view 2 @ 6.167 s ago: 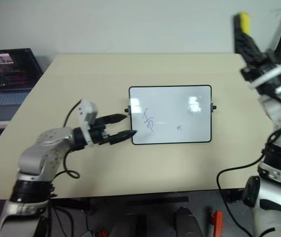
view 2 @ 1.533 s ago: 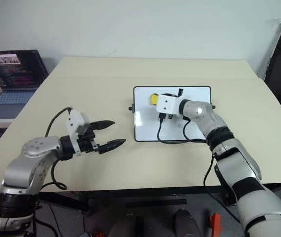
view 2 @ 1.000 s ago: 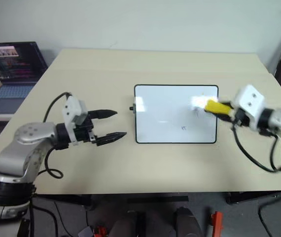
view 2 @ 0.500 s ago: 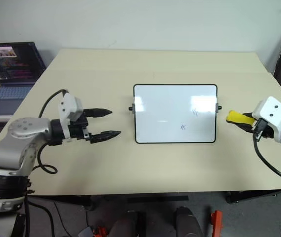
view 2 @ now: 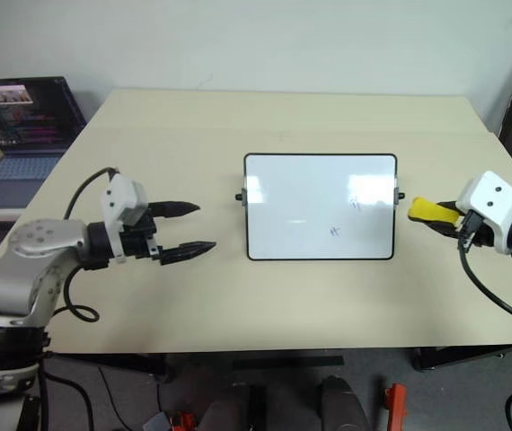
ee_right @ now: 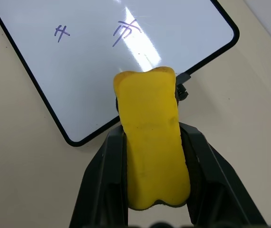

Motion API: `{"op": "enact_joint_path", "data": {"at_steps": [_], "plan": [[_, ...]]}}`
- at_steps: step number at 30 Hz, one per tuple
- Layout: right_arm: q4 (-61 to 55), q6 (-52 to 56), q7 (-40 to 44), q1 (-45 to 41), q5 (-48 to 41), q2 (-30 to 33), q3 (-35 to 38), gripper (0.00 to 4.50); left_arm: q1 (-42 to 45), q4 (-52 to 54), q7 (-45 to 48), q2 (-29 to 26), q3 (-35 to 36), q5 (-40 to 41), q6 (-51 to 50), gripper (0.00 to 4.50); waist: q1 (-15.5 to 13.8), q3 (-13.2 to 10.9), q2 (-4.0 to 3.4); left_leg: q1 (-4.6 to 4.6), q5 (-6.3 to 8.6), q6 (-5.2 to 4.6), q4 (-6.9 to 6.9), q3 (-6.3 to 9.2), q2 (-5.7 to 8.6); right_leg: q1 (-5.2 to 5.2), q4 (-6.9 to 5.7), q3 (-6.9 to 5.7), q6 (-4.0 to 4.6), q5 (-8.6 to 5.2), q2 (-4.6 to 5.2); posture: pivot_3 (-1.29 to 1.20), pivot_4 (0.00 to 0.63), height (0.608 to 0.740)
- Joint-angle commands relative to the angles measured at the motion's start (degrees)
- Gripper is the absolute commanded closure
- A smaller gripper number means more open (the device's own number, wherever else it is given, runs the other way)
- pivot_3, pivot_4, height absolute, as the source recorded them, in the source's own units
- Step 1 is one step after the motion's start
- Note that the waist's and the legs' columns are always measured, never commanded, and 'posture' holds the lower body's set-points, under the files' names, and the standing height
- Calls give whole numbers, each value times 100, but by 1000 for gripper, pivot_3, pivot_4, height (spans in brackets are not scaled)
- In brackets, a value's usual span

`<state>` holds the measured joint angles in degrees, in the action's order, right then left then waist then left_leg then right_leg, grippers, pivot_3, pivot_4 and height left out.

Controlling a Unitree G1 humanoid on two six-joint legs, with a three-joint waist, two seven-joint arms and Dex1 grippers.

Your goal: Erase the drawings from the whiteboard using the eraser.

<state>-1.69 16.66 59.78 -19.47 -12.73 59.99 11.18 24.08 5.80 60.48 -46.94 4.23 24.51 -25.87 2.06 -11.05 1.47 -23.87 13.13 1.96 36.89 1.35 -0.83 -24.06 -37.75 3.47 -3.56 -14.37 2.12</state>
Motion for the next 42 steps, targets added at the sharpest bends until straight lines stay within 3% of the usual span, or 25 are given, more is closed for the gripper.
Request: {"op": "enact_joint_path", "data": {"at_steps": [1, 8, 13, 19, 26, 33, 42], "plan": [[-33, -96, 6, -217, -105, -28, 61, 3411, 17, 176, -25, -107, 209, 48, 30, 0, 0, 0, 0, 0, 0, 0, 1, 0, 0, 0, -1, 0, 0, 0, 0, 0, 150, 740], [25, -186, -219, -433, -62, -317, -3, 3411, 45, 130, -37, -81, 144, 8, 43, 0, -2, 0, 0, 0, 0, 0, 4, 0, 0, 0, -4, 0, 1, 0, 0, 0, 150, 740], [526, -772, -1703, -1260, 67, -2062, -174, 3411, 151, 206, -110, 238, -146, 21, 12, 0, 92, 6, 9, 14, -1, 1, 8, -2, -1, 3, -24, 6, 2, 2, -4, 0, 150, 740], [1299, -1520, -2693, -1516, 715, -2968, -471, 3412, 169, 403, -204, 560, -315, 86, -110, 0, 14, 5, 9, 6, -3, 5, 10, 2, 4, 1, -28, 2, 2, 5, 2, 0, 150, 740], [2066, -1898, -3016, -1763, 1067, -3237, -783, 3412, 213, 367, -203, 570, -345, 62, -126, 0, 0, 6, 9, 9, -3, 4, 8, 2, 4, 1, -31, 1, 3, 6, 4, 0, 150, 740], [3345, -2499, -3004, -1532, 1715, -2995, -1256, 3412, 170, 410, -222, 535, -280, 78, -122, 0, 14, 9, 13, 20, -3, 4, 9, 2, 4, 11, -31, 1, 3, 6, 4, 0, 150, 740], [2802, -2330, -1881, -761, 1702, -2780, -1816, 3413, 191, 381, -279, 582, -280, 54, -64, 0, 136, 47, 69, 230, 0, 1, 5, 1, -3, 230, 5, 8, 11, -28, -1, 0, 150, 740]]}}
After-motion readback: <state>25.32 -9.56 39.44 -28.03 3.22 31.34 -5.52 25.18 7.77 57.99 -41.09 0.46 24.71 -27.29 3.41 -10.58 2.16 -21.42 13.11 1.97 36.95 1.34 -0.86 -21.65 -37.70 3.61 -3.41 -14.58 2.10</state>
